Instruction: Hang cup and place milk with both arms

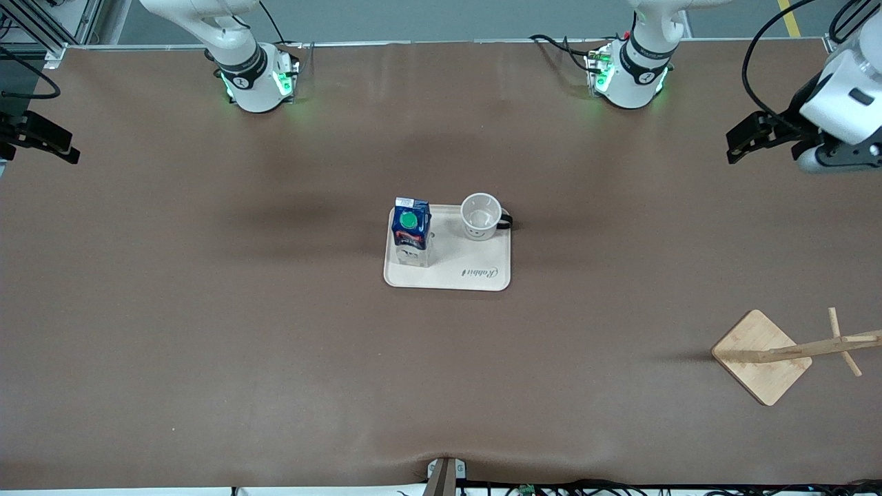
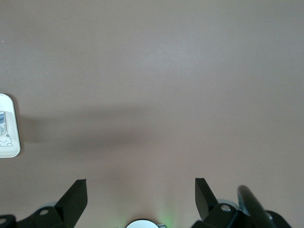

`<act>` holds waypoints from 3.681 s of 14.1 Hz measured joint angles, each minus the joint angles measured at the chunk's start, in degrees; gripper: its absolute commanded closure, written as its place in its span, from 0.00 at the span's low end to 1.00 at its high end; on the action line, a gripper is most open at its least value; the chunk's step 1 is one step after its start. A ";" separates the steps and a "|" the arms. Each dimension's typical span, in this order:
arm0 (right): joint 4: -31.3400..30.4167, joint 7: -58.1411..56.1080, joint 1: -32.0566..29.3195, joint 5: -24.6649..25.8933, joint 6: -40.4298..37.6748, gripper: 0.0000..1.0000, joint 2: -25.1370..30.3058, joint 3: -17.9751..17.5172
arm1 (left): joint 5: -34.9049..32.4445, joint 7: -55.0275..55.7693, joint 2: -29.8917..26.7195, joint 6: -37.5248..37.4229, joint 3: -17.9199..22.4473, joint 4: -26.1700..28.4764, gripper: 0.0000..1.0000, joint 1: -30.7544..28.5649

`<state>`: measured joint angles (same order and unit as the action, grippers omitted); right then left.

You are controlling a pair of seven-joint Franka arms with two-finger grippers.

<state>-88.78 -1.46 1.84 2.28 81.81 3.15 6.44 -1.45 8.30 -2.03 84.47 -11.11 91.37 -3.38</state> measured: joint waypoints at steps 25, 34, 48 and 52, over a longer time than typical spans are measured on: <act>0.08 0.00 0.07 -0.08 0.01 0.00 -0.66 -0.54 | -2.78 85.15 19.17 32.83 -12.91 16.90 0.00 24.00; 0.08 0.00 0.16 -0.10 0.00 0.00 -1.05 -0.70 | -11.88 107.26 31.91 38.12 -12.88 16.95 0.43 28.29; 0.05 0.07 2.91 -7.61 -0.87 0.00 -8.67 -0.92 | -14.88 109.89 33.34 39.91 -12.66 13.46 1.00 28.68; 0.46 3.16 4.62 -12.63 -2.07 0.00 -8.66 -0.98 | -20.44 106.34 28.70 36.83 -12.36 11.38 1.00 26.82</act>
<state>-88.32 1.70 6.45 -10.35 79.74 -5.51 5.46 -21.89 114.64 26.68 121.29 -23.47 102.75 23.44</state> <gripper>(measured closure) 0.000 0.925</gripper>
